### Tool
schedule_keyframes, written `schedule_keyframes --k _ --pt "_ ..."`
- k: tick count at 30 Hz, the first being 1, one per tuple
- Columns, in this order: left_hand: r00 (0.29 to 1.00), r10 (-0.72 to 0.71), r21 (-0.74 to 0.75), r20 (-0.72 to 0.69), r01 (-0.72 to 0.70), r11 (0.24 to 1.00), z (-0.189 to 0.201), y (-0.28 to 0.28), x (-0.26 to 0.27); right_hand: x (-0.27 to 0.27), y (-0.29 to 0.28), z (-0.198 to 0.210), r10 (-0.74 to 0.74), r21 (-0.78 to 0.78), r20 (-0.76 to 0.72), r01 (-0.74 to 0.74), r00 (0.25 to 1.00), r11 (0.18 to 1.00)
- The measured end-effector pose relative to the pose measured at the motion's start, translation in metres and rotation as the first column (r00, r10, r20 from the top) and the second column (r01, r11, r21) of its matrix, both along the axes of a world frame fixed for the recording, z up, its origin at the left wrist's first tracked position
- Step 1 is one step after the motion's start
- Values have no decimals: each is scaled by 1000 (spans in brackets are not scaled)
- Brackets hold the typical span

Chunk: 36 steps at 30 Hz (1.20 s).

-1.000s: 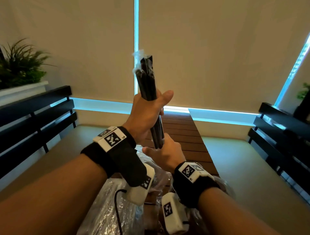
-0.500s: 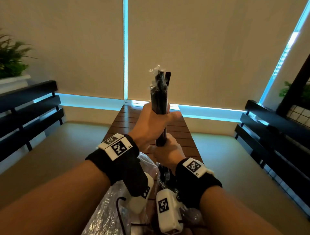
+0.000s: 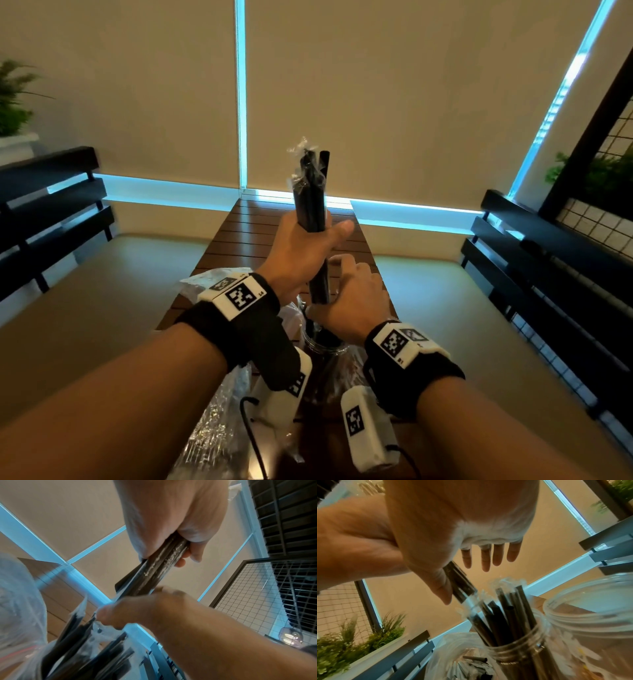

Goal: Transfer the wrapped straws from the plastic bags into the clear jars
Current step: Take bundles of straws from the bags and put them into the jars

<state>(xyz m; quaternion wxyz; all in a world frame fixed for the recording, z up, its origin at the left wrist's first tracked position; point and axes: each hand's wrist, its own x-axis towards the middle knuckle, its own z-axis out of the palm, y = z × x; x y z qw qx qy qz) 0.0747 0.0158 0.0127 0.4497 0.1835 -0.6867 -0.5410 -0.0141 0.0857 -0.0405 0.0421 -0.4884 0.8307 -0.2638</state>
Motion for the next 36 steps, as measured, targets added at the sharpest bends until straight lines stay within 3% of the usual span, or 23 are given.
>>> schedule_keyframes --k 3,12,21,27,31,34,36 --pt "1000 13 16 -4 -13 1000 -15 -4 -2 -4 8 -11 -4 97 63 -2 998 995" --pt "999 2 94 35 -5 996 -51 -7 -16 -13 4 -48 41 96 267 -68 963 993" --pt "974 -9 75 228 -8 997 -86 -6 -40 -22 -11 -66 104 -19 87 -103 991 994" --pt "924 146 -129 355 -107 986 -92 -4 -48 -33 -16 -87 96 -62 116 -89 989 994" --pt "845 319 -296 430 -202 934 -90 -5 -44 -34 -20 -91 98 -84 142 -86 985 993" --pt "812 351 -333 467 -206 920 -88 -5 -42 -33 -21 -93 112 -99 133 -99 985 990" --pt "829 333 -319 450 -199 927 -86 -3 -40 -33 -18 -92 125 -89 111 -115 986 989"
